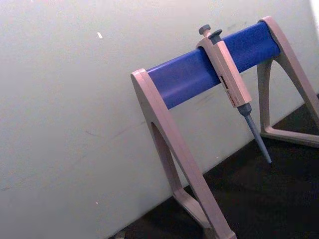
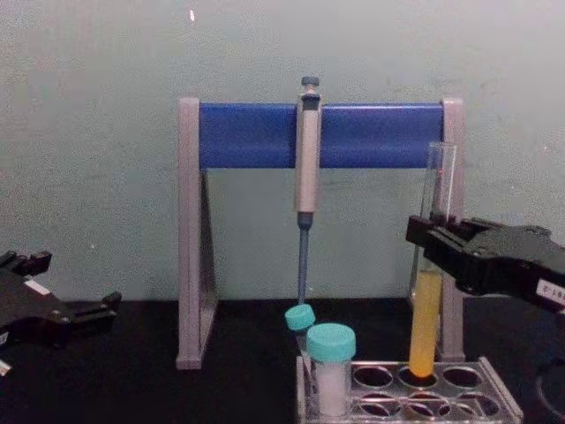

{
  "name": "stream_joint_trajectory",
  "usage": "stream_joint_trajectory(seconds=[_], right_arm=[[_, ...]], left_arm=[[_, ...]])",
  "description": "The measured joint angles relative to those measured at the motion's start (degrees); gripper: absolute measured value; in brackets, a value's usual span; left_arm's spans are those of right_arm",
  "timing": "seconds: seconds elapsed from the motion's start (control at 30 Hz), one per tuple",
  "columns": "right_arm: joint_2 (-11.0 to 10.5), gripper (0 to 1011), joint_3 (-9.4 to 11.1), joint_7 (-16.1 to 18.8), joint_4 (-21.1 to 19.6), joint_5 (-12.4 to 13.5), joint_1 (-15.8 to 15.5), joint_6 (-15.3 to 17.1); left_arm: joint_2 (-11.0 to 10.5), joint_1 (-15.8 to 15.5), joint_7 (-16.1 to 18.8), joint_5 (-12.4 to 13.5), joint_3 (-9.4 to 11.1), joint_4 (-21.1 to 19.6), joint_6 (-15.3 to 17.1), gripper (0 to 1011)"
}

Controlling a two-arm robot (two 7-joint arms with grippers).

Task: Pick up the test tube from the test tube rack, shake it, then place it back into the test tube rack.

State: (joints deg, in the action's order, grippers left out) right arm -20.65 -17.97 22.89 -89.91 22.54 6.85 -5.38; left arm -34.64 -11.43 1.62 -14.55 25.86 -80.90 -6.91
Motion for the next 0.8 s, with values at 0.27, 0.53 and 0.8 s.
stream_joint_trajectory(seconds=[0.27,0.53,0.8], right_arm=[[0.39,220,-0.24,0.10,1.19,-0.15,0.32,-0.04],[0.64,220,-0.40,0.14,2.11,-0.33,0.37,-0.05],[0.94,220,-0.49,0.16,3.04,-0.38,0.32,-0.03]], left_arm=[[0.00,0.00,0.00,0.00,0.00,0.00,0.00,1010],[0.00,0.00,0.00,0.00,0.00,0.00,0.00,1010],[0.00,0.00,0.00,0.00,0.00,0.00,0.00,1010]])
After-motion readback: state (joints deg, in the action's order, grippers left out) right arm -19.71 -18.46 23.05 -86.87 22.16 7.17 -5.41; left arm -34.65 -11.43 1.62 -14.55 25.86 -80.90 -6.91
